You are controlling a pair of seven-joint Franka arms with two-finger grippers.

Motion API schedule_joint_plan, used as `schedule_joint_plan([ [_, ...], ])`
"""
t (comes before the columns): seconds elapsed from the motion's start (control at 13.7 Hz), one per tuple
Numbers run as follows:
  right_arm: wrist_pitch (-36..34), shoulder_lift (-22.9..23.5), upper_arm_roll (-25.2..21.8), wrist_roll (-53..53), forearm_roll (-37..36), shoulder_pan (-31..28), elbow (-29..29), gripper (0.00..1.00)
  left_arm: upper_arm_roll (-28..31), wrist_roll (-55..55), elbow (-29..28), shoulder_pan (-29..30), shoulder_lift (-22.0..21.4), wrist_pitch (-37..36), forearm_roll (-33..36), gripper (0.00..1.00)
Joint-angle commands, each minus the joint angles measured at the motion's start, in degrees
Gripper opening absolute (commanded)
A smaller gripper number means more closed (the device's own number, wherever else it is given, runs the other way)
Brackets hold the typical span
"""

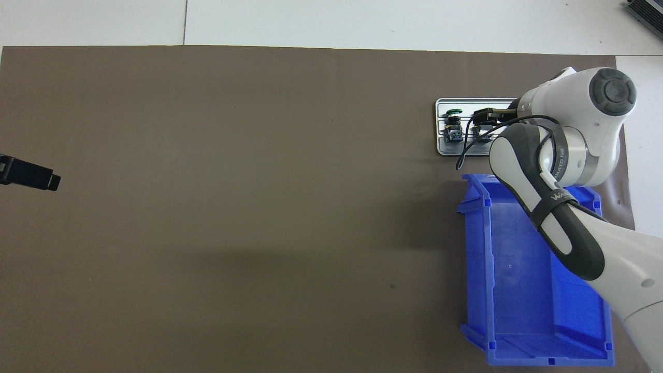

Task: Place and press button with both arms
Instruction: 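Reach the right gripper to the metal tray and grasp a button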

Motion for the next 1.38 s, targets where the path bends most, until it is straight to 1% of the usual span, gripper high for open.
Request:
schedule_joint_plan([
  [0.0, 2.5, 1.4, 0.2, -2.0, 1.4, -0.1, -0.1, 1.0, 0.2, 0.3, -2.0, -0.1, -1.6, 1.1, 0.6, 1.0],
  [0.36, 5.3, 2.4, 0.2, -2.0, 2.1, -0.1, -1.5, 1.0, 0.2, 0.3, -2.0, -0.1, -1.6, 1.1, 0.6, 1.0],
  [0.8, 6.3, 2.7, 0.2, -2.2, 2.3, -0.1, -2.0, 0.99, 0.2, 0.3, -2.0, -0.1, -1.6, 1.1, 0.6, 1.0],
  [0.95, 6.4, 2.8, 0.2, -2.7, 2.3, -0.2, -2.0, 0.96, 0.2, 0.3, -2.0, -0.1, -1.6, 1.1, 0.6, 1.0],
  [1.02, 6.4, 3.1, 0.2, -2.9, 2.4, -0.2, -2.0, 0.9, 0.2, 0.3, -2.0, -0.1, -1.6, 1.1, 0.6, 1.0],
  [1.09, 6.4, 3.1, 0.2, -2.9, 2.4, -0.2, -2.0, 0.87, 0.2, 0.3, -2.0, -0.1, -1.6, 1.1, 0.6, 1.0],
  [1.17, 6.4, 3.1, 0.2, -2.9, 2.3, -0.2, -2.0, 0.81, 0.2, 0.3, -2.0, -0.1, -1.6, 1.1, 0.6, 1.0],
  [1.31, 6.8, 3.5, 0.2, -4.2, 2.4, -0.4, -2.0, 0.76, 0.2, 0.3, -2.0, -0.1, -1.6, 1.1, 0.5, 1.0],
])
